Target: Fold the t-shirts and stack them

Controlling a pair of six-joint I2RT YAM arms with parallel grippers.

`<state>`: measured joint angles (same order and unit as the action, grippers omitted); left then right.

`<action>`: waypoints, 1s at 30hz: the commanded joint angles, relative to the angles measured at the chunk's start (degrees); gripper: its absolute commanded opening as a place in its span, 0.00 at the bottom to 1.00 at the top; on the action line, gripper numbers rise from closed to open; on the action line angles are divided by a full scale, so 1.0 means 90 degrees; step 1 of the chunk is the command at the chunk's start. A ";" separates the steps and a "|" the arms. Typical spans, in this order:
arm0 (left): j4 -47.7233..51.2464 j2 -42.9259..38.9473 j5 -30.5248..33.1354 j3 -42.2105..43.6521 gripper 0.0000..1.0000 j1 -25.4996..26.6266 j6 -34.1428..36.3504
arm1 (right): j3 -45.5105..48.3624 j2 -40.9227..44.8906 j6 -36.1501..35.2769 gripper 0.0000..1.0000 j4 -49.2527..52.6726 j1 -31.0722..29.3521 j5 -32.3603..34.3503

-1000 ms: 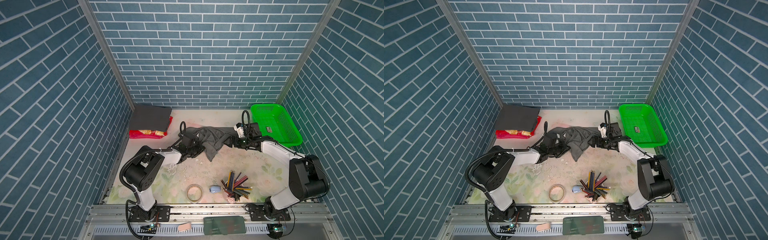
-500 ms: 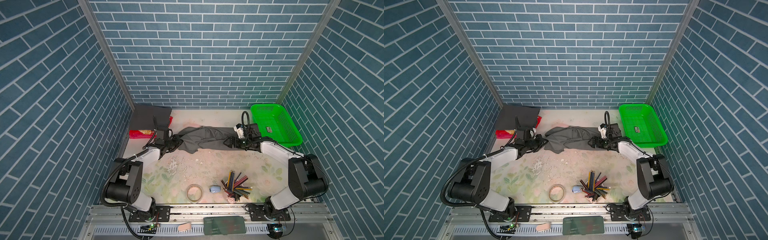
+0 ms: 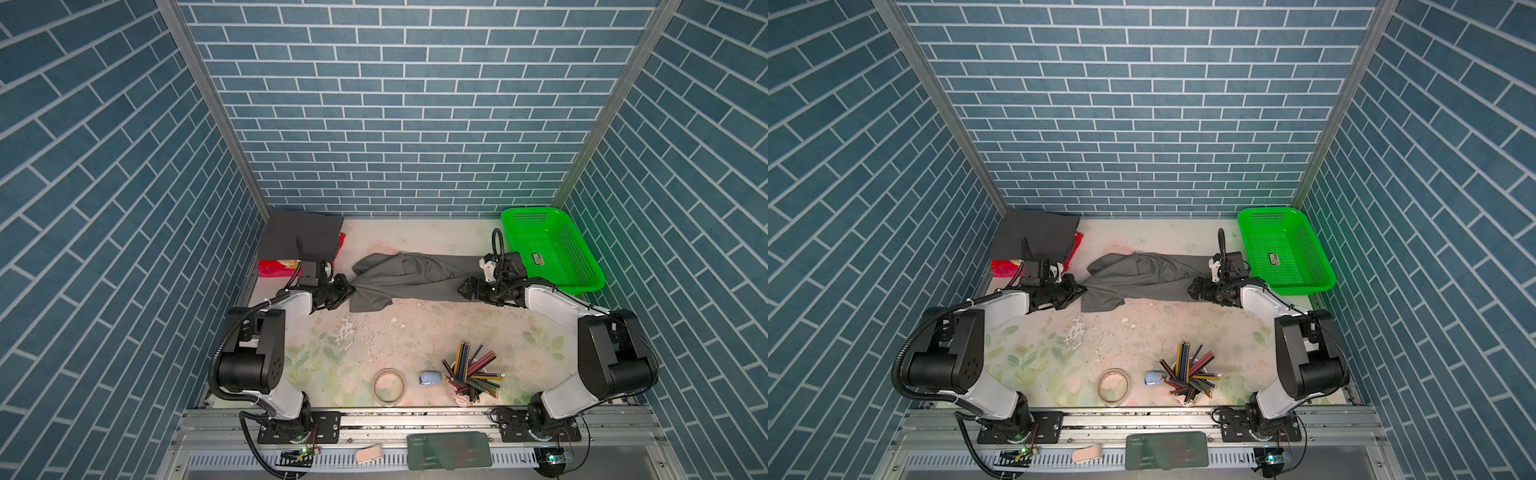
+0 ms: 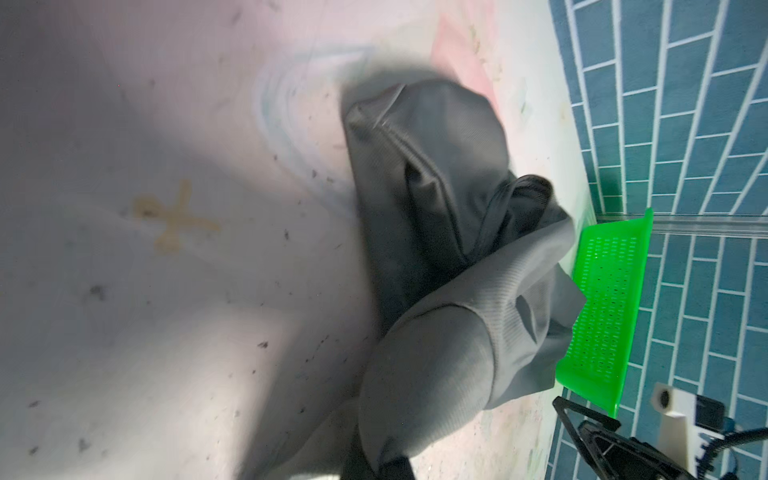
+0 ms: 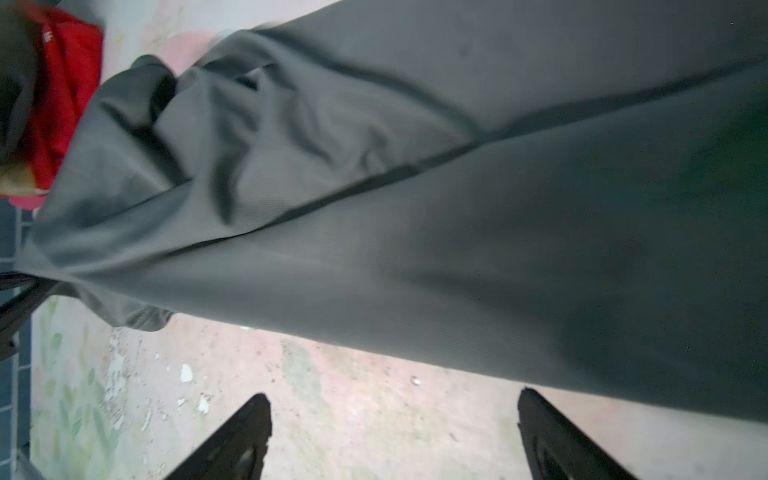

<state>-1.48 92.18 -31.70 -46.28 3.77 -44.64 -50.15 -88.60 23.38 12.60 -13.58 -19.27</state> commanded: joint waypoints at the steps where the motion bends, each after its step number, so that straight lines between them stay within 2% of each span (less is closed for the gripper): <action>1: 0.0121 0.0066 -0.0050 -0.0243 0.00 -0.0403 0.0209 | 0.0252 0.0310 0.0129 0.93 0.0277 0.0397 0.0616; 4: 0.0005 -0.0007 -0.0162 -0.0125 0.00 -0.0722 0.0158 | 0.0321 0.0241 0.0024 0.93 0.0272 0.0499 0.0818; 8: -0.0040 -0.0027 -0.0271 -0.0012 0.00 -0.0809 0.0148 | 0.0281 -0.0167 -0.0045 0.92 0.0081 0.0503 0.0991; 14: -0.0214 -0.0181 -0.0324 0.0142 0.00 -0.0820 0.0020 | 0.0194 -0.0751 -0.0057 0.77 -0.0439 0.0461 0.0879; 17: -0.0305 -0.0211 -0.0402 0.0117 0.00 -0.0812 -0.0039 | 0.0057 -0.0930 -0.0107 0.51 -0.0656 0.0387 0.0790; 19: -0.0250 -0.0236 -0.0439 0.0022 0.00 -0.0828 -0.0032 | -0.0282 -0.0910 -0.0161 0.21 -0.0456 0.0212 0.0823; 20: -0.0198 -0.0267 -0.0461 -0.0047 0.00 -0.0845 -0.0011 | -0.0477 -0.0792 -0.0206 0.12 -0.0305 0.0104 0.0902; 21: -0.0117 -0.0342 -0.0462 -0.0133 0.00 -0.0897 0.0014 | -0.0673 -0.0566 -0.0238 0.08 -0.0151 -0.0069 0.1027; 23: -0.0025 -0.0556 -0.0449 -0.0243 0.00 -0.1022 0.0019 | -0.0993 -0.0099 -0.0221 0.05 0.0017 -0.0241 0.1139; 26: 0.0116 -0.0796 -0.0234 -0.0504 0.00 -0.1258 0.0029 | -0.1437 0.0123 -0.0089 0.01 0.0091 -0.0119 0.1472; 28: 0.0144 -0.0686 -0.0129 -0.0787 0.00 -0.1362 0.0015 | -0.2110 -0.0388 -0.0144 0.00 0.0553 0.0132 0.1728; 30: 0.0027 -0.0413 -0.0125 -0.1025 0.00 -0.1376 -0.0110 | -0.2915 -0.1118 -0.0181 0.00 0.1084 0.0359 0.1529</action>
<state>-0.47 86.89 -34.28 -52.64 -7.86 -44.80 -70.59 -92.25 22.09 15.25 -13.43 -8.16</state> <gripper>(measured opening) 0.060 0.056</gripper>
